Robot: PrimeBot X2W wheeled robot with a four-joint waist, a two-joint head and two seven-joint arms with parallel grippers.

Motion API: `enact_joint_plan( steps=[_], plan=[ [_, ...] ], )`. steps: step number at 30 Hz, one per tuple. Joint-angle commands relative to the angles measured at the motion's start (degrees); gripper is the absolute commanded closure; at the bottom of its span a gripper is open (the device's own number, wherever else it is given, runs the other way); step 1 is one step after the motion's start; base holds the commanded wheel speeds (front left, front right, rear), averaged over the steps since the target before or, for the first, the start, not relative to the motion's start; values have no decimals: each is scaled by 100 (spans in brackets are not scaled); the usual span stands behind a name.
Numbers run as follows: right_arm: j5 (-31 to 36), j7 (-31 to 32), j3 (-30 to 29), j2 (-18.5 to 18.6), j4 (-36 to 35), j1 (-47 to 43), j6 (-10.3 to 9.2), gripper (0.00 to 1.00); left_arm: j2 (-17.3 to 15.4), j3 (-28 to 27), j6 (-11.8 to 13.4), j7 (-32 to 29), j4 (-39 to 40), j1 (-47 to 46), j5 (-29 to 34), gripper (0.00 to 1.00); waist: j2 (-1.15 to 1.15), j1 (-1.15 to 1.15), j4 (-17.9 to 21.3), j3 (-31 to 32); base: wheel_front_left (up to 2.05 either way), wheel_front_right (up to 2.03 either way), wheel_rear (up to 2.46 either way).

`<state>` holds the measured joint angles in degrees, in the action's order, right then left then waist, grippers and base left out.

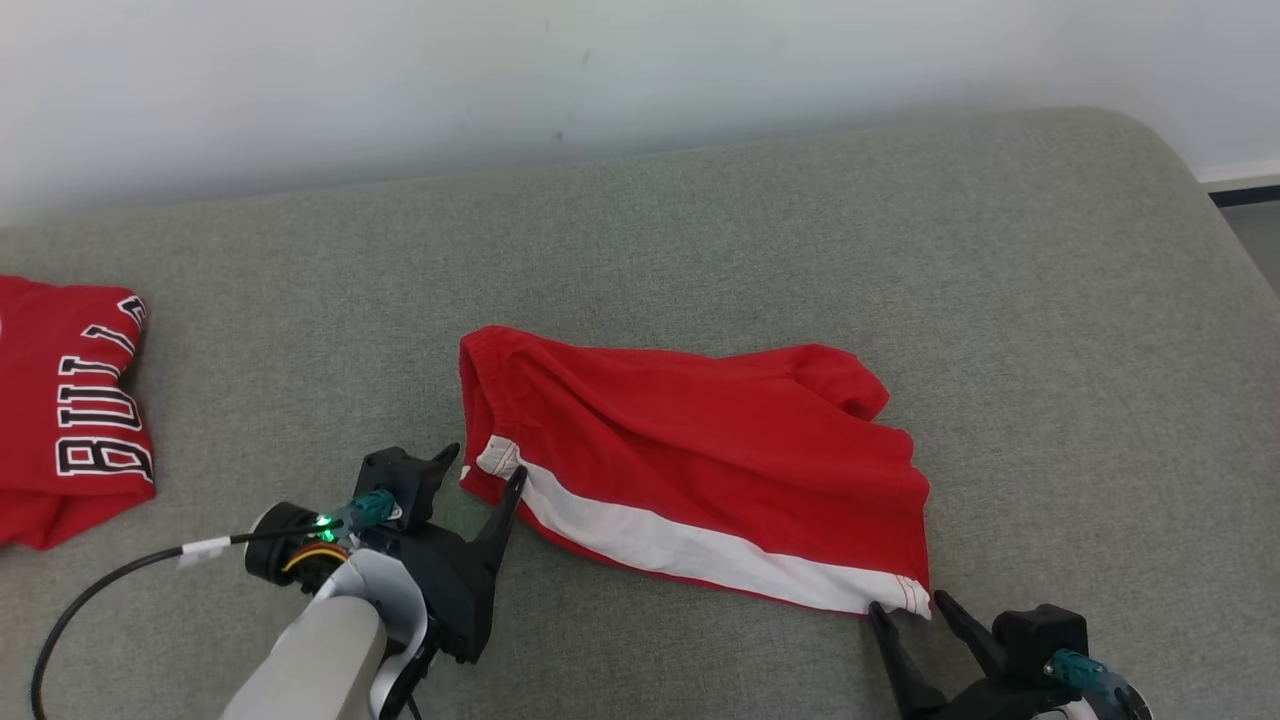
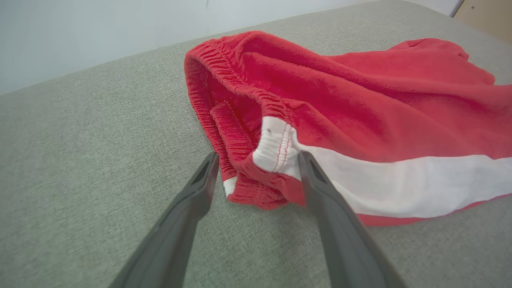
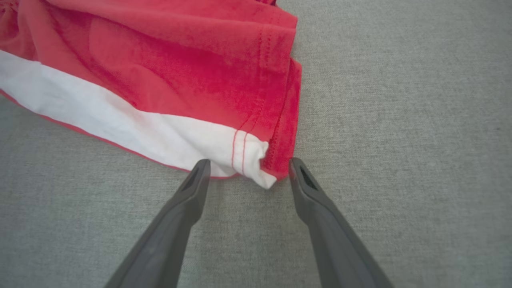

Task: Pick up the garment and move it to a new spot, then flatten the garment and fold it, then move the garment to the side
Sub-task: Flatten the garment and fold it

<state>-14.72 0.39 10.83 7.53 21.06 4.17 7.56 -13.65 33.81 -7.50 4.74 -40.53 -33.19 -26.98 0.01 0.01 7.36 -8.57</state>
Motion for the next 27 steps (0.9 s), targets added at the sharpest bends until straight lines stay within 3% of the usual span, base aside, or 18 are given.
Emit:
enact_joint_plan(
  steps=[1,4,5,6,7,8,9,10,14,20,27],
  plan=[
    [-41,-46,1,35,8,50,-14,0,-54,34,8,38,0,-94,-24,0,-1,-1,0,-31,0,0,0],
    [-48,-86,-8,51,14,66,-14,0,-138,361,7,120,35,-200,-153,0,-1,-1,-14,-69,0,0,0],
    [-45,-93,-11,55,14,70,-14,0,-166,465,7,115,52,-236,-203,9,-1,-1,-21,-81,0,0,0],
    [-49,-99,-16,60,12,74,-14,0,-198,598,7,122,91,-272,-274,24,-1,-1,-33,-94,0,0,0],
    [-52,-106,-20,63,13,75,-14,0,-240,703,8,130,115,-301,-344,52,-1,-1,-43,-99,0,0,0],
    [-57,-106,-29,69,13,70,-14,0,-275,805,8,138,145,-332,-375,71,-1,-1,-60,-106,0,0,0],
    [-58,-112,-35,73,8,68,-14,0,-309,887,8,176,168,-364,-438,79,-1,-1,-75,-110,0,0,0],
    [-56,-117,-47,79,2,57,-14,0,-336,951,8,206,181,-388,-478,100,-1,-1,-94,-111,0,0,0],
    [-23,-128,-163,94,-94,-48,-14,0,-314,1083,18,402,152,-421,-466,100,-1,-1,-197,-126,0,0,0],
    [109,-224,-366,117,-313,-311,-14,0,-17,1166,195,641,97,-210,-445,100,-1,-1,-382,-163,0,0,0],
    [382,-297,-307,44,-348,-377,-14,0,205,1194,204,782,-61,-221,-512,100,-1,-1,-449,-191,0,0,0]
  ],
)
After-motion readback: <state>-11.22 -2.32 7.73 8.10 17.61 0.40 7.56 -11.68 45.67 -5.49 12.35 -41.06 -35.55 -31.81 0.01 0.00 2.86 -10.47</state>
